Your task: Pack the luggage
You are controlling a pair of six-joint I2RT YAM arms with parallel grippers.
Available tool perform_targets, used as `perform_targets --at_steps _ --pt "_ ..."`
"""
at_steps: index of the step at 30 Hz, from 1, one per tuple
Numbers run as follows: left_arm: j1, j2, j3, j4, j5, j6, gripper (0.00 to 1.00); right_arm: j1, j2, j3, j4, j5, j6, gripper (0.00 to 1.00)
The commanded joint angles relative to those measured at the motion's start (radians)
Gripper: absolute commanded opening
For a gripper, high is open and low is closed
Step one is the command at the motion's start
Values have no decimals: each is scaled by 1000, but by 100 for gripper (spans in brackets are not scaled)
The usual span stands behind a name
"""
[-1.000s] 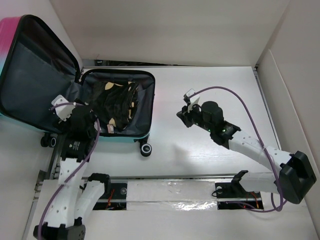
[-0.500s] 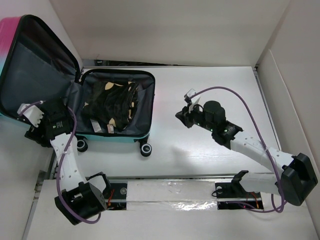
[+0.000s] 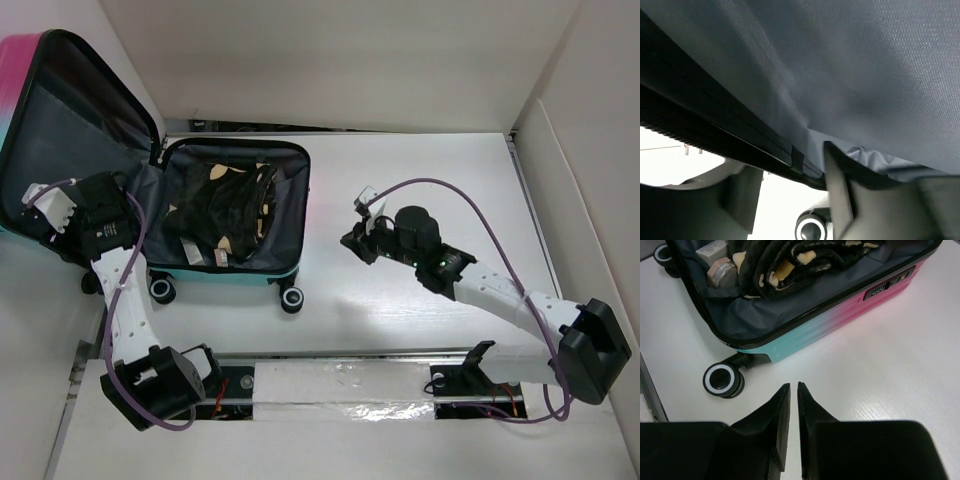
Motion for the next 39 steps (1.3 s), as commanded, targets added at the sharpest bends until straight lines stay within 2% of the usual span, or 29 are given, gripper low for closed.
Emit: perform_targets --at_steps 1,2,4,5,7,8,10,11,12,14,15,17,18,19,20,21,23,24,25,26,27,29,30,31,32,33,35,36,39 --pt "1 -13 33 7 -45 -10 43 15 10 52 2 39 -17 17" --pt "1 -15 35 6 -52 -13 32 15 13 53 -1 65 -15 17" --pt "1 -12 43 4 -48 -10 16 5 36 62 -16 91 -10 17" --pt "1 -13 44 4 -37 -8 1 5 42 67 -24 90 -10 17" --pt "-31 -24 49 12 -6 19 0 -7 53 73 -36 82 -6 17" --pt "-125 -33 41 62 -6 59 0 -7 55 73 -36 85 -4 17" --pt "-293 -68 1 142 -101 59 0 -7 55 73 -36 90 -3 17" --pt "-482 -69 1 258 -190 280 0 -7 58 70 -35 94 -1 17" --pt "-561 -88 -163 321 -338 437 0 -7 61 69 -30 96 -1 17" --pt "-704 -76 -225 438 -431 553 0 -7 79 75 -35 99 -1 17" --pt "-826 -73 -256 455 -480 607 0 -7 84 81 -41 98 -1 17" --pt "-921 -72 -252 396 -502 589 0 -16 93 84 -42 101 0 17" --pt "-964 -72 -221 351 -481 516 0 -16 93 84 -44 105 0 17" --pt "-964 -69 -186 258 -438 422 8 -16 94 82 -44 110 2 17" --pt "-964 -64 -139 17 -366 311 31 -16 93 82 -44 117 2 17" --pt "-964 -76 -82 -43 -248 209 41 -16 90 82 -44 124 3 17" --pt "-964 -124 -63 -63 -41 265 54 -16 90 78 -44 139 10 17" --pt "-964 -188 -45 -66 156 298 56 -16 90 76 -42 142 11 18" --pt "-964 -219 -30 -79 262 312 57 -16 90 78 -42 145 16 18" --pt "-964 -254 -16 -89 388 338 62 -16 91 75 -41 157 17 18" --pt "-964 -300 18 -102 631 383 67 -16 91 75 -41 163 20 18" --pt "-964 -303 67 -161 818 388 67 -16 85 72 -42 176 20 18" --pt "-964 -273 108 -183 1006 392 66 -25 79 70 -41 183 22 18" --pt "-964 -250 122 -203 1096 395 66 -25 75 67 -39 191 22 18" --pt "-964 -224 128 -233 1195 400 61 -25 65 64 -38 202 22 18" --pt "-964 -175 127 -244 1432 426 58 -25 59 55 -33 220 23 18" --pt "-964 -142 101 -235 1623 440 50 -35 39 47 -29 226 28 18" --pt "-964 -142 81 -219 1753 449 49 -35 36 35 -16 226 29 18" --pt "-964 -177 99 -139 1831 444 51 -45 30 27 -4 226 33 18"
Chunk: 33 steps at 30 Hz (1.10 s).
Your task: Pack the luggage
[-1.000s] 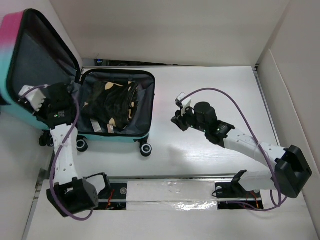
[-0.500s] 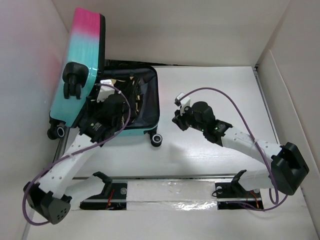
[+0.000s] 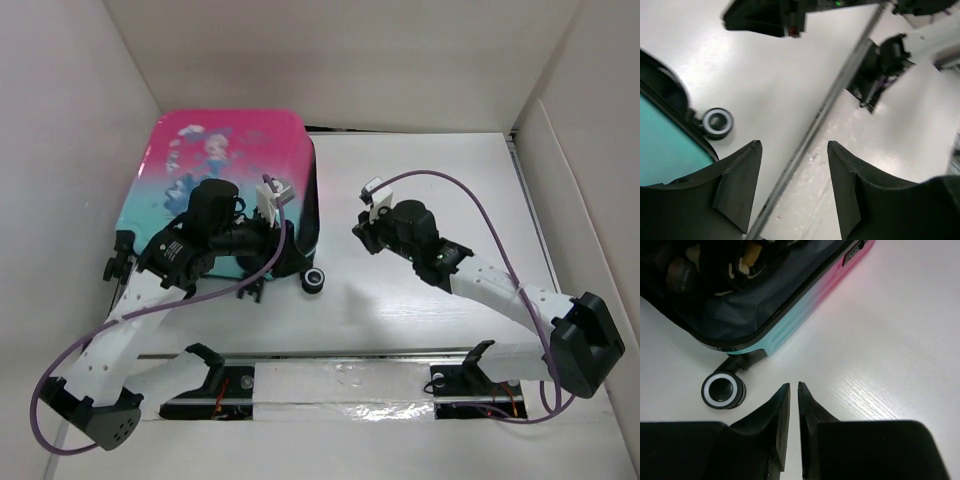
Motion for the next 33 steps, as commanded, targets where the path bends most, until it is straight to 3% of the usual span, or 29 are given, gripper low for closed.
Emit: perform_targets --at_steps 1,2,5,6,8,9,14,15,19,22,27,33 --pt "5 -15 23 53 356 22 52 -9 -28 -11 57 29 11 17" --pt "5 -17 52 91 353 13 53 -9 -22 -10 57 29 13 17" --pt "5 14 180 176 172 -62 53 -9 -8 -8 59 27 14 10" --pt "5 55 212 187 -30 -114 53 -9 -8 -8 59 29 13 8" --pt "14 112 309 193 -206 -138 53 -9 -11 -9 60 44 14 1" --pt "34 178 339 191 -415 -205 52 -9 -13 -11 65 64 14 0" --pt "199 371 519 173 -741 -297 32 -9 -7 -17 72 63 13 0" --pt "313 414 524 184 -730 -309 31 -9 -5 -14 72 64 13 0" --pt "571 526 518 211 -693 -352 26 -18 4 -14 74 78 13 0" --pt "691 583 478 251 -768 -372 26 -18 18 -16 78 92 17 0" --pt "839 660 470 322 -793 -417 26 -18 53 -10 86 87 19 0" --pt "850 894 665 192 -972 -307 26 -29 84 -5 86 95 19 0"
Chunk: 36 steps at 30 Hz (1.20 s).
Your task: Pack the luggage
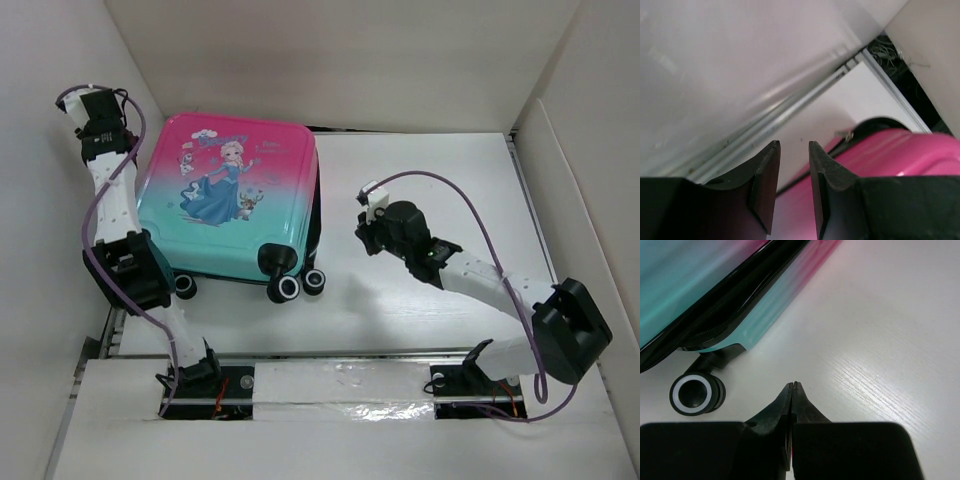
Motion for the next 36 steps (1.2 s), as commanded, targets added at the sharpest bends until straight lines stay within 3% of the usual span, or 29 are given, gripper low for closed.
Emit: perform_targets --at_steps 1,5,8,9,13,18,21,22,26,32,36 --pt "-9 96 113 -26 -111 65 26 -21 9 9 60 26 5 0" --pt "-8 169 75 -5 -44 113 28 -30 21 9 62 33 5 0" --pt "1 233 41 -23 15 72 28 -50 36 9 74 50 5 0" --pt "1 241 24 -13 92 43 28 -65 56 12 83 49 34 0" --pt "25 235 -118 67 304 -25 27 -128 134 75 76 47 58 2" --pt "-34 189 -296 173 416 -97 27 -237 256 231 36 -9 124 3" --pt "-57 91 -534 378 536 -205 25 -280 265 244 34 -68 138 4" --pt "-68 30 -668 439 555 -236 25 -292 259 238 45 -65 138 5" --pt "-165 -115 -962 770 598 -388 24 -324 215 190 36 -65 123 7" --pt "-284 -322 -1223 931 547 -445 24 -334 227 192 -24 -108 80 9" --pt "-356 -455 -1332 935 503 -412 24 -311 247 213 -21 -172 80 8"
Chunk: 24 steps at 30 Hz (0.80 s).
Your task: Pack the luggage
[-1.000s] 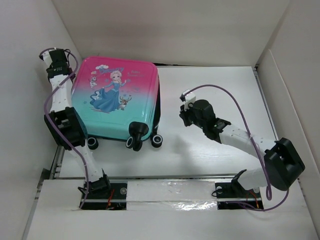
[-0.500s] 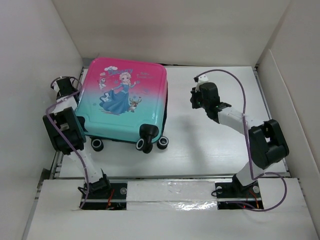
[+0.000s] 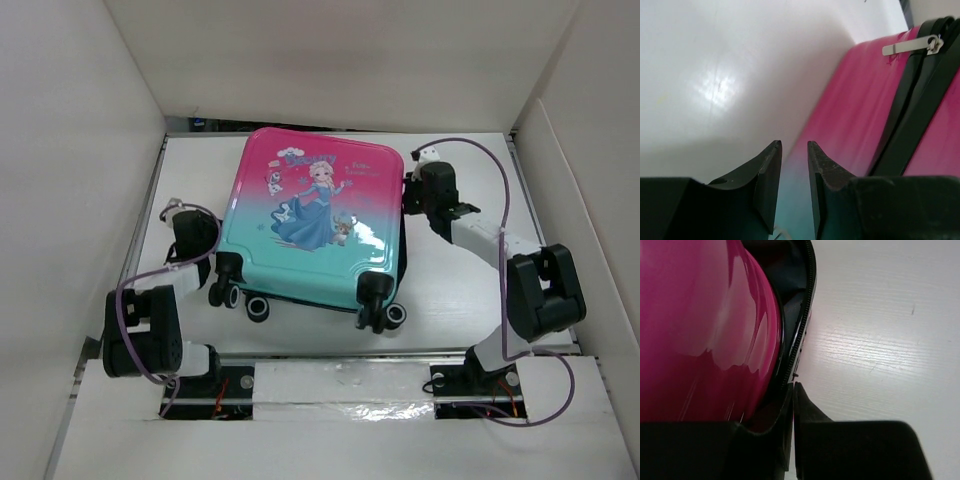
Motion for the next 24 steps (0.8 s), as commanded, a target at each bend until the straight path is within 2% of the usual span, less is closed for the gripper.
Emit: perform_targets --at_steps 1,4,5,7,9,10,12,13,14,15,16,18,19,21,22,23,24 --pt "-114 -120 -101 1 103 27 24 90 28 43 27 -170 -27 8" --pt "-211 -206 -158 -26 55 47 24 119 103 171 -7 -229 -23 7" --pt "-231 -233 -175 -37 40 48 24 132 181 231 -34 -239 -33 7" --pt "-272 -311 -219 -46 17 47 24 153 281 476 -137 -287 -47 6" --pt "-292 -366 -245 -69 2 47 24 162 485 718 -259 -345 -75 6" --pt "-292 -420 -259 -86 -3 51 24 163 555 999 -407 -374 -81 5" --pt "-301 -499 -270 -127 -17 54 25 147 728 1258 -584 -378 -87 5" --pt "-301 -524 -281 -132 -14 59 25 135 764 1445 -625 -379 -84 6" --pt "-301 -544 -281 -151 -14 65 26 121 781 1495 -649 -376 -72 8" --pt "-301 -578 -278 -161 -24 76 26 86 756 1505 -646 -365 -66 15" --pt "-301 -589 -272 -169 -28 82 27 69 717 1482 -624 -324 -60 36" --pt "-301 -621 -258 -193 -46 94 28 11 613 1289 -508 -270 -49 58" --pt "-301 -630 -252 -198 -51 96 29 -9 503 1222 -476 -234 -46 74" --pt "-301 -656 -233 -204 -73 90 31 -47 391 1030 -418 -221 -29 83" --pt "-301 -685 -229 -206 -83 88 32 -78 333 961 -350 -207 -24 86" --pt "-301 -707 -221 -209 -93 85 32 -87 207 886 -308 -186 -23 88" --pt "-301 -728 -218 -221 -107 77 33 -97 144 730 -269 -165 -24 88"
